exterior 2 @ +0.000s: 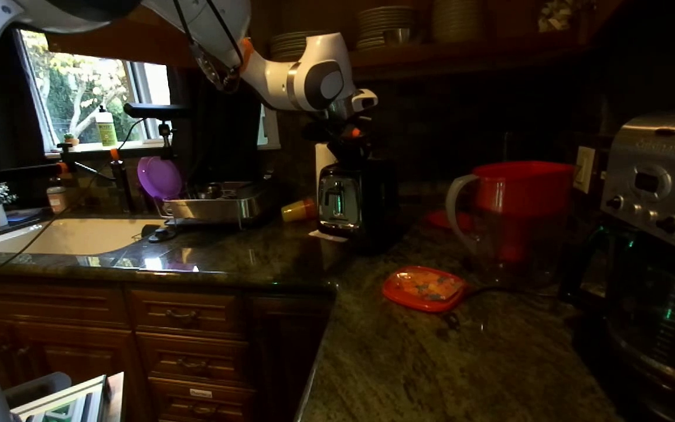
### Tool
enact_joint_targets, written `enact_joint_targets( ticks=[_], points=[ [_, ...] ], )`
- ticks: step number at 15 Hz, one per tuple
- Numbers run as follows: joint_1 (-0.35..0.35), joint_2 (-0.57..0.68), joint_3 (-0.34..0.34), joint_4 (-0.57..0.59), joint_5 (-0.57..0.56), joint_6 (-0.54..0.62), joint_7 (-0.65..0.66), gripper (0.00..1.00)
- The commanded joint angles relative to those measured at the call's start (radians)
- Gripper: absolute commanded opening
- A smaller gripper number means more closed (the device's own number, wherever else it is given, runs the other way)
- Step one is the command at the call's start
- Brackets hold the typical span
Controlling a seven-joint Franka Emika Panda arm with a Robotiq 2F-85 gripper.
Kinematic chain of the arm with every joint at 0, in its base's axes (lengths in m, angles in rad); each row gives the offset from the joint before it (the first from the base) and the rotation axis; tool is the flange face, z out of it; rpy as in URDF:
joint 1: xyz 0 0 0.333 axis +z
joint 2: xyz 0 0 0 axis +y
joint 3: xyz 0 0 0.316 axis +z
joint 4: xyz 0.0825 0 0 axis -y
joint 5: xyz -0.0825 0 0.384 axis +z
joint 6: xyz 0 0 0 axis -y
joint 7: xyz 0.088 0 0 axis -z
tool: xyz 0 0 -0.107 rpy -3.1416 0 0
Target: Move the toaster to the left of the counter
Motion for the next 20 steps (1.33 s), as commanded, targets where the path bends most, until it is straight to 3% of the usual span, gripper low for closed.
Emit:
enact_joint_targets(
  ticks=[1, 2, 3, 7, 8, 14, 17, 20],
  points=[
    [-0.004, -0.197, 0.010, -0.196, 0.086, 0.028, -0.024, 0.04],
    [-0.003, -0.205, 0.006, -0.202, 0.094, 0.031, -0.026, 0.04],
    [0.016, -0.098, -0.012, -0.122, 0.046, -0.003, -0.005, 0.17],
    [0.015, -0.149, -0.013, -0.179, 0.056, -0.004, -0.003, 0.17],
    [0.015, -0.150, -0.013, -0.181, 0.056, -0.004, -0.003, 0.04],
    [0.080, -0.219, -0.002, -0.382, -0.038, 0.112, 0.089, 0.04],
    [0.122, -0.267, -0.005, -0.449, -0.138, 0.240, 0.180, 0.04],
    [0.141, -0.320, -0.024, -0.487, -0.283, 0.259, 0.309, 0.04]
  ],
)
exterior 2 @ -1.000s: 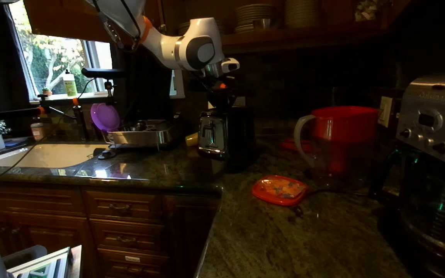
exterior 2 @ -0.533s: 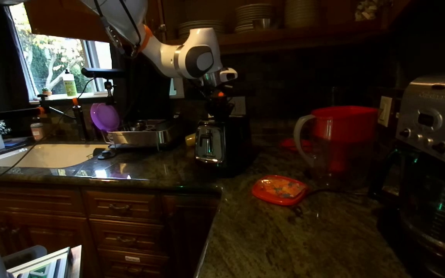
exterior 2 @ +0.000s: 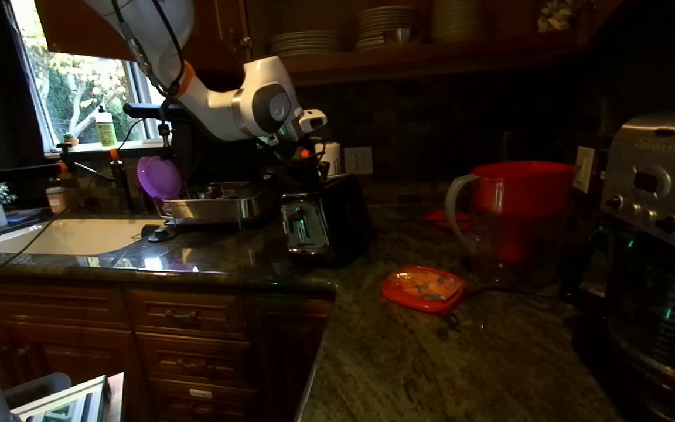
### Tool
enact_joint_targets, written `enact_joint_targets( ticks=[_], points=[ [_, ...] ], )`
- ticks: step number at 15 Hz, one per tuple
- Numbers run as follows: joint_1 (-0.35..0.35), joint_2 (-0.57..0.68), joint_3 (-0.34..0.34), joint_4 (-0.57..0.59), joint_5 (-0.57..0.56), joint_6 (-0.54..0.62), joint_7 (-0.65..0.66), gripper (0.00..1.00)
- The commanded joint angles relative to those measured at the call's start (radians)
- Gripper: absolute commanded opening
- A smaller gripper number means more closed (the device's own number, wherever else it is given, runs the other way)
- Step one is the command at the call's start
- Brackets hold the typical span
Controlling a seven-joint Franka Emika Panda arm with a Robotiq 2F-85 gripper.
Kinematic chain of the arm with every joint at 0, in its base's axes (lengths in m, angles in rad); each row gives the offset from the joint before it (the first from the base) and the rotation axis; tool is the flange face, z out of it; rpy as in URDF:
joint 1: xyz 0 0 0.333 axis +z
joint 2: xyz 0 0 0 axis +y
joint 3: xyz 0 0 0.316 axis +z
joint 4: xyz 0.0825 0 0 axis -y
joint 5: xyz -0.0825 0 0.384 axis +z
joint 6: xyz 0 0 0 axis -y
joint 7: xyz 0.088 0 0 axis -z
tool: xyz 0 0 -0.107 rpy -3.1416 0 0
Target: Move the toaster to the left of the counter
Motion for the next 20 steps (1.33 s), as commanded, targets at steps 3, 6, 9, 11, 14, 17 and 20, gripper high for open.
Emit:
enact_joint_targets(
  ticks=[3, 6, 9, 11, 14, 17, 20],
  points=[
    [0.018, -0.145, -0.024, -0.075, -0.157, 0.035, 0.225, 0.04],
    [0.012, -0.141, -0.009, -0.040, -0.124, 0.015, 0.205, 0.04],
    [0.026, -0.122, 0.026, -0.016, -0.008, 0.020, 0.059, 0.04],
    [0.038, -0.113, 0.057, -0.007, 0.110, 0.009, -0.070, 0.04],
    [0.050, -0.101, 0.090, 0.011, 0.223, 0.000, -0.193, 0.04],
    [0.058, -0.089, 0.114, 0.015, 0.279, 0.012, -0.251, 0.04],
    [0.065, -0.087, 0.133, 0.011, 0.336, 0.002, -0.315, 0.04]
  ],
)
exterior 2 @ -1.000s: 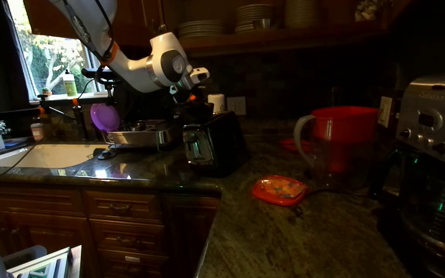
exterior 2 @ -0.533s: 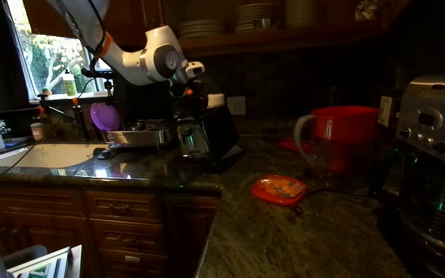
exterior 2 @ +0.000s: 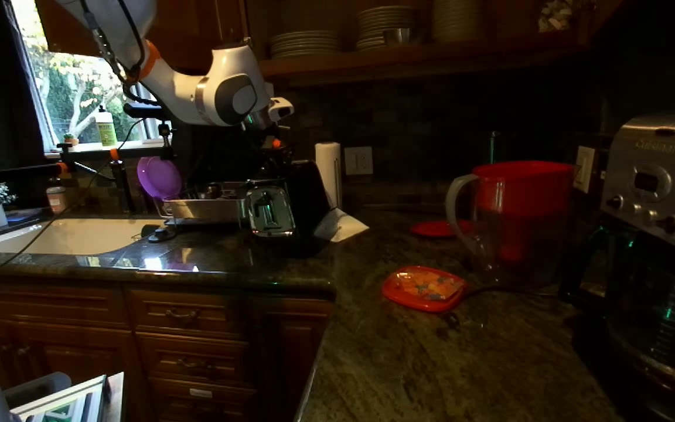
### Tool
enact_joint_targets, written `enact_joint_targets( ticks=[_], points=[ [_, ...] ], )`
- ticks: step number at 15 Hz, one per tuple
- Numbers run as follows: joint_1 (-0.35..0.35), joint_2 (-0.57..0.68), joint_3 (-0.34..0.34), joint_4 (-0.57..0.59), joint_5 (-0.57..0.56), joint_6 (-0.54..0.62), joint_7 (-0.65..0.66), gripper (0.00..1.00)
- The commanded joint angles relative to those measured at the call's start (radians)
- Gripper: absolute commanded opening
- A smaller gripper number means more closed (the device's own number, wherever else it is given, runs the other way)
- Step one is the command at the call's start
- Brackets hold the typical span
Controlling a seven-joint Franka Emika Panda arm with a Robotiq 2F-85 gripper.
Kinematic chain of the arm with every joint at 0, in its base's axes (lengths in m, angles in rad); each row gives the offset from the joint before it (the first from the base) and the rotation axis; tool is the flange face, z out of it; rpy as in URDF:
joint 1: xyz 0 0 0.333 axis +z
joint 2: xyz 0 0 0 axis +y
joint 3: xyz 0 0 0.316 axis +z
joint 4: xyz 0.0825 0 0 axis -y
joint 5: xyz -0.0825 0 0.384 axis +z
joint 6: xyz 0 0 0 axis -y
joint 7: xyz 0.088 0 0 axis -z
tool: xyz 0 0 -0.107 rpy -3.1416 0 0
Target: Move the toaster to the left of the counter
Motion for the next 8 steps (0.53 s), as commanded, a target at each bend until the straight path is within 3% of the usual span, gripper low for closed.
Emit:
enact_joint_targets(
  ticks=[1, 8],
  points=[
    [0.019, -0.016, 0.032, 0.032, 0.101, -0.010, -0.095, 0.04],
    [0.024, -0.013, 0.045, 0.009, 0.119, -0.008, -0.071, 0.04]
  ],
)
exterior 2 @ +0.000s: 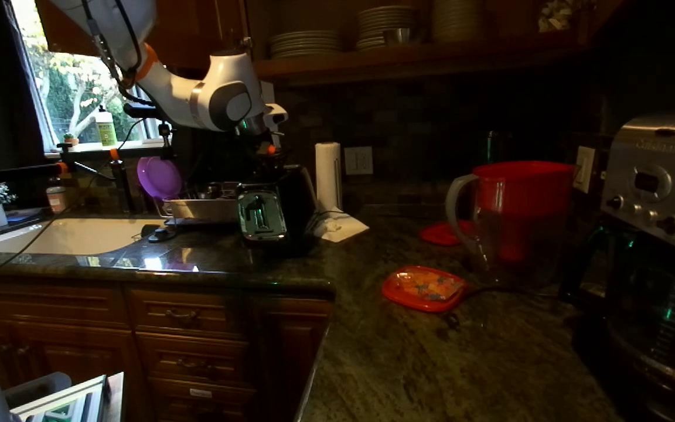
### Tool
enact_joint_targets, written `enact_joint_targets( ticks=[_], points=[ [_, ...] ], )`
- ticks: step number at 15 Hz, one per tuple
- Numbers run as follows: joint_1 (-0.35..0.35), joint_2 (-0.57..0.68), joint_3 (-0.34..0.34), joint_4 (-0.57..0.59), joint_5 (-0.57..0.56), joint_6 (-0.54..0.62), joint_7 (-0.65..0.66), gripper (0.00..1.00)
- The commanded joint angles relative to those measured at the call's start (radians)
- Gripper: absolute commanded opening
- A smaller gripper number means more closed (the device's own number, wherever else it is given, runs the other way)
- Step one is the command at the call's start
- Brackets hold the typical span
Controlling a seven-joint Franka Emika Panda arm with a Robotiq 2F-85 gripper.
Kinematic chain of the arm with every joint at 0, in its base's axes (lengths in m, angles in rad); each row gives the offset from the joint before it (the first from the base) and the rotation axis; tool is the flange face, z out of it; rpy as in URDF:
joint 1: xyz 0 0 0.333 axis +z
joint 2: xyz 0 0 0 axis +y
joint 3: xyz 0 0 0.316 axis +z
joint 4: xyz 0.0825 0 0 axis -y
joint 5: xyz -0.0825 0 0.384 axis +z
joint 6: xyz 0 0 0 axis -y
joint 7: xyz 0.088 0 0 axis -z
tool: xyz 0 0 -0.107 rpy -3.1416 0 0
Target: Move the toaster to the left of the counter
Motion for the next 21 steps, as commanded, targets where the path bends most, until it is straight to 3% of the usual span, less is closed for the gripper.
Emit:
enact_joint_targets(
  ticks=[1, 8, 11, 12, 13, 15, 19, 21],
  points=[
    [0.015, -0.034, 0.015, 0.007, 0.053, -0.010, 0.004, 0.04],
    [-0.003, 0.018, 0.042, 0.039, 0.221, -0.095, -0.109, 0.04],
    [-0.001, 0.018, 0.039, 0.045, 0.207, -0.141, -0.098, 0.04],
    [-0.001, 0.019, 0.037, 0.047, 0.208, -0.148, -0.095, 0.17],
    [-0.001, 0.018, 0.035, 0.048, 0.205, -0.146, -0.090, 0.43],
    [-0.005, 0.006, 0.033, 0.035, 0.221, -0.127, -0.091, 0.46],
    [-0.007, -0.047, 0.023, 0.027, 0.269, -0.099, -0.083, 0.77],
    [-0.008, -0.084, -0.002, -0.001, 0.206, -0.066, 0.003, 0.92]
  ],
)
